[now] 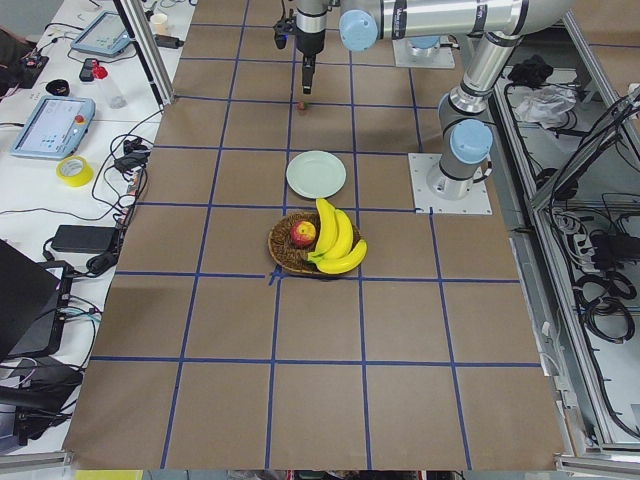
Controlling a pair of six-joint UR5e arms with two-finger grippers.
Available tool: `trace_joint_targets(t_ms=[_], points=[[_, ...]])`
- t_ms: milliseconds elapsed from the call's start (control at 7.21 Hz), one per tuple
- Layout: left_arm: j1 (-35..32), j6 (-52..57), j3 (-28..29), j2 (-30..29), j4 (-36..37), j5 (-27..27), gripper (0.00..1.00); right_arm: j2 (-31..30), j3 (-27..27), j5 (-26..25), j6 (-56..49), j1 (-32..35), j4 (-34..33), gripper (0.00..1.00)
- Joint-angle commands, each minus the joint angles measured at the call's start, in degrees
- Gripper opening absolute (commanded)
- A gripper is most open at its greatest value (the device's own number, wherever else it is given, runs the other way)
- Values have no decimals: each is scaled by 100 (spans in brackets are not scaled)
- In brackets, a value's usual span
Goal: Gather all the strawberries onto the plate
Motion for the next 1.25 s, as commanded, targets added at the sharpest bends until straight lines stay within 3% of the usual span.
trace_joint_targets(t_ms=[0,277,971,1109], points=[[-9,0,-88,9,4,0,100,139,149,26,332,4,-359,92],[0,0,-88,18,13,0,100,316,176,35,420,13,-589,92],[-9,141,-88,26,13,0,100,343,273,193,482,31,-607,78],[-9,236,-88,35,13,9,100,343,273,193,482,31,-616,70]])
